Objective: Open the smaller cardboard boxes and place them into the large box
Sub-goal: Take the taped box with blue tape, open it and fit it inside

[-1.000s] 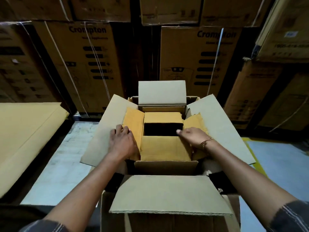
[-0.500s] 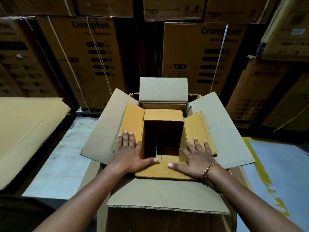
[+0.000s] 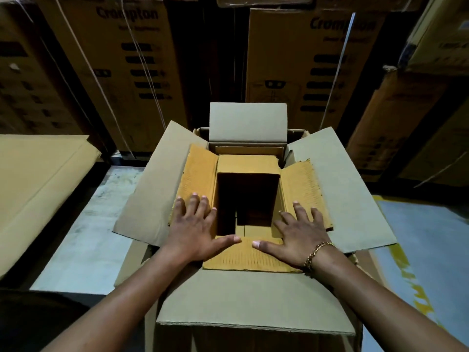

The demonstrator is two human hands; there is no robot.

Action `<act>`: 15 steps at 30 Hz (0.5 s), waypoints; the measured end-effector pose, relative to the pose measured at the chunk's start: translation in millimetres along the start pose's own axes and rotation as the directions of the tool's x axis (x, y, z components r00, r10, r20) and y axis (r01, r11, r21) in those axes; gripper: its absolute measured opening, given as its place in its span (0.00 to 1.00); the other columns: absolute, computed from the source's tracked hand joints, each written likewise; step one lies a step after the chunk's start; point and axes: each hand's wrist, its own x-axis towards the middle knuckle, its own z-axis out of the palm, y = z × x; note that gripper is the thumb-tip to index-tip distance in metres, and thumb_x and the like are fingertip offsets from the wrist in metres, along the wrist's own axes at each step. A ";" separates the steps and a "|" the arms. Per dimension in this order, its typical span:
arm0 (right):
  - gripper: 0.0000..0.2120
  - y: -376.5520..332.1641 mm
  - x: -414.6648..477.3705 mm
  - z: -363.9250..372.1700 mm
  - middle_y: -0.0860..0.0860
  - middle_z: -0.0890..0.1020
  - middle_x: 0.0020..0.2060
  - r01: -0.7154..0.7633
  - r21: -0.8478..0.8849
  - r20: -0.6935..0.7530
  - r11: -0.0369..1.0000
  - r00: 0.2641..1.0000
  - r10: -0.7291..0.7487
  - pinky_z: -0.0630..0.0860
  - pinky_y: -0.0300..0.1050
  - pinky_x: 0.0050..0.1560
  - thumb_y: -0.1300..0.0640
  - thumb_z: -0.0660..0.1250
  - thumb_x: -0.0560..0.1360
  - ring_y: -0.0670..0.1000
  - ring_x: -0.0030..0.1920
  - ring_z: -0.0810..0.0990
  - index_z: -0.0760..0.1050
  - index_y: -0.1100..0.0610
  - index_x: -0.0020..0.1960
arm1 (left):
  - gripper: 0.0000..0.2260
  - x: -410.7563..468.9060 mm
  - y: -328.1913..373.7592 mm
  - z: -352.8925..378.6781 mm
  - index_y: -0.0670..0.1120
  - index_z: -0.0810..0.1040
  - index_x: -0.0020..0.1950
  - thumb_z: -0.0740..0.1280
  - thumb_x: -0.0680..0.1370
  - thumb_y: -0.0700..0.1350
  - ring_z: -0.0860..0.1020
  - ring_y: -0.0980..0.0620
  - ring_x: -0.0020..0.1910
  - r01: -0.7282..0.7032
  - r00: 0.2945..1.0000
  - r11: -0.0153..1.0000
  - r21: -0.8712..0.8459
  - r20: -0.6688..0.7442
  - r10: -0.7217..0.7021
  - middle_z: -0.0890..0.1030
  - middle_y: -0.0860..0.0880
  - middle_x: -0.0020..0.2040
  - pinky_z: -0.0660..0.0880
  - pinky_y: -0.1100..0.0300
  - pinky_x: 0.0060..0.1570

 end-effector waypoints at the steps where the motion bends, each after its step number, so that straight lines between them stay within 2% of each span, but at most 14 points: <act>1: 0.49 -0.9 5.2 -6.3 0.49 0.64 0.77 -0.006 -0.033 -0.016 0.999 1.000 0.005 0.50 0.64 0.71 0.17 0.41 0.66 0.59 0.79 0.52 0.66 0.45 0.75 | 0.51 3.0 -0.6 -4.1 0.51 0.61 0.81 0.36 0.68 0.82 0.46 0.40 0.81 -0.006 1.000 1.000 0.029 -0.019 0.006 0.55 0.44 0.82 0.41 0.37 0.76; 2: 0.45 -1.7 12.5 -12.2 0.49 0.68 0.74 -0.008 -0.071 -0.034 0.997 0.999 0.005 0.55 0.63 0.69 0.19 0.45 0.68 0.58 0.76 0.57 0.67 0.45 0.73 | 0.52 7.0 -0.9 -7.5 0.51 0.64 0.79 0.36 0.68 0.82 0.51 0.40 0.79 -0.010 0.999 0.998 0.060 -0.038 0.013 0.60 0.45 0.79 0.46 0.38 0.75; 4: 0.37 -2.8 33.6 -24.2 0.51 0.72 0.70 -0.009 -0.124 -0.043 0.992 0.999 0.004 0.60 0.60 0.65 0.25 0.54 0.72 0.58 0.72 0.62 0.68 0.47 0.72 | 0.52 18.7 -1.6 -13.5 0.50 0.66 0.77 0.38 0.67 0.82 0.57 0.41 0.76 -0.012 0.998 0.997 0.081 -0.054 0.016 0.65 0.45 0.75 0.50 0.40 0.74; 7: 0.35 -3.6 73.6 -37.5 0.53 0.72 0.70 -0.022 -0.162 0.004 0.987 1.000 0.023 0.61 0.59 0.65 0.29 0.58 0.74 0.58 0.72 0.62 0.69 0.49 0.72 | 0.51 44.6 -3.6 -21.3 0.50 0.64 0.79 0.42 0.68 0.82 0.52 0.40 0.79 -0.023 1.000 0.996 0.081 0.017 0.022 0.60 0.44 0.79 0.46 0.38 0.76; 9: 0.36 -5.6 101.0 -38.1 0.53 0.71 0.72 -0.012 -0.167 0.047 0.986 0.999 0.020 0.60 0.58 0.68 0.29 0.59 0.74 0.58 0.74 0.60 0.66 0.50 0.74 | 0.49 64.4 -6.0 -26.0 0.50 0.62 0.80 0.46 0.69 0.81 0.47 0.39 0.81 -0.032 0.996 0.994 0.104 0.085 0.023 0.55 0.43 0.82 0.43 0.37 0.77; 12: 0.44 -7.7 131.7 -37.6 0.54 0.64 0.78 -0.011 -0.119 0.134 0.993 0.991 0.027 0.56 0.57 0.72 0.27 0.58 0.73 0.59 0.77 0.58 0.53 0.50 0.81 | 0.47 91.8 -11.2 -29.9 0.50 0.60 0.81 0.52 0.71 0.79 0.45 0.39 0.81 -0.018 0.993 0.997 0.071 0.121 0.009 0.53 0.43 0.83 0.41 0.37 0.76; 13: 0.46 -5.9 139.1 -39.5 0.54 0.61 0.79 -0.022 -0.085 0.121 0.996 0.992 0.032 0.55 0.56 0.73 0.27 0.58 0.73 0.59 0.78 0.57 0.48 0.50 0.82 | 0.45 100.4 -14.1 -30.1 0.50 0.60 0.81 0.54 0.72 0.77 0.45 0.39 0.81 -0.009 0.994 0.999 0.047 0.113 0.003 0.53 0.43 0.83 0.42 0.38 0.77; 15: 0.47 2.7 151.3 -47.1 0.55 0.57 0.80 -0.052 -0.022 0.008 0.998 0.999 0.052 0.55 0.56 0.74 0.29 0.59 0.74 0.59 0.78 0.56 0.45 0.51 0.82 | 0.43 118.0 -21.3 -29.9 0.49 0.57 0.81 0.57 0.74 0.74 0.47 0.39 0.81 0.010 0.997 1.000 0.019 0.070 -0.012 0.54 0.43 0.82 0.45 0.39 0.77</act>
